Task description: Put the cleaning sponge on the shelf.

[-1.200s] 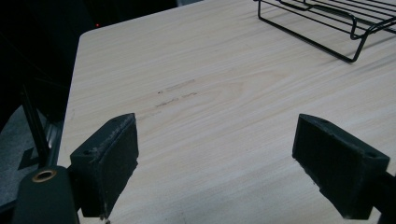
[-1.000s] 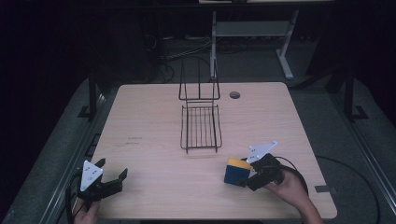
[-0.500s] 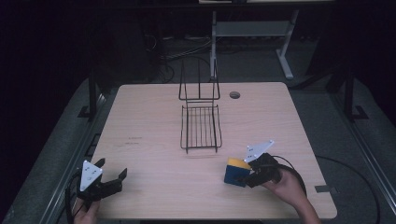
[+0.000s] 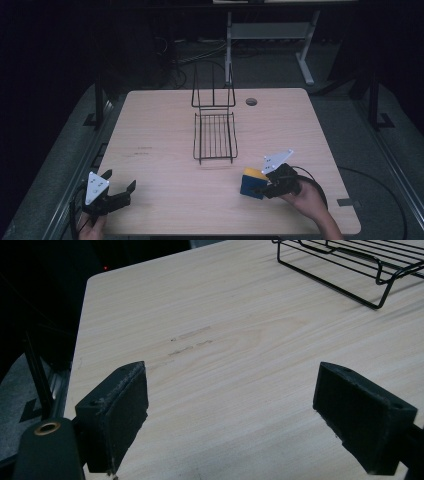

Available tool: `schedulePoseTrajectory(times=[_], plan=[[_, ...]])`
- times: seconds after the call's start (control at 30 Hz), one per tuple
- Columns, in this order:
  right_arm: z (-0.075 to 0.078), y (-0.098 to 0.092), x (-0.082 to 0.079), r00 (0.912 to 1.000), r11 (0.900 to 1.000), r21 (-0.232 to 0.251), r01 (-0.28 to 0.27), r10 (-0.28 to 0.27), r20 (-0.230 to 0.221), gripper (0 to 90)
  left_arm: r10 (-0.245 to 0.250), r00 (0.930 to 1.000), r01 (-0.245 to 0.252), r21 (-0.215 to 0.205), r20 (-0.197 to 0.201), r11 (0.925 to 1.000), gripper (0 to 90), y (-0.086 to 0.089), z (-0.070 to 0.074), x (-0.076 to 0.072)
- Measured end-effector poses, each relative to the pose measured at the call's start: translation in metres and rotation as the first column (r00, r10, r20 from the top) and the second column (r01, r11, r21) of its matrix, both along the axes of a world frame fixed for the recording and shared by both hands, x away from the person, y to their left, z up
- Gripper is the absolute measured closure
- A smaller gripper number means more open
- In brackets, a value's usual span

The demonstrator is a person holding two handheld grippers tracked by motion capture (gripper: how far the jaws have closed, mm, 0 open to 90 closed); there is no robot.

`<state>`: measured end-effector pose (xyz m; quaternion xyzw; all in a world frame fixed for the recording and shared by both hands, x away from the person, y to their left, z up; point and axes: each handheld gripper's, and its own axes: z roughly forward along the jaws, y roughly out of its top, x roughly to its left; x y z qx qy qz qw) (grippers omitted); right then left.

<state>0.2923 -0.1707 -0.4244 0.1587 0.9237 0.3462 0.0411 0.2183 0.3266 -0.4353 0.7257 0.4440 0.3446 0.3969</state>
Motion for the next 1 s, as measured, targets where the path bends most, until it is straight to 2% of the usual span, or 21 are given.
schedulePoseTrajectory(times=[0.57,0.83,1.0], plan=[[0.018,0.005,0.005,0.9991,0.999,0.014,-0.041,0.041,0.008,56.0,0.0,1.0,0.0,0.001,0.0,1.0,13.9,0.0,0.0,0.0],[0.02,0.008,0.007,0.9986,0.999,0.002,-0.053,0.053,0.008,56.0,0.0,1.0,0.0,0.001,0.0,1.0,13.9,0.0,0.0,0.0],[0.026,0.01,0.009,0.9983,0.998,0.014,-0.058,0.058,0.006,56.0,0.0,1.0,0.0,-0.001,-0.001,1.0,13.9,0.0,0.0,0.0]])
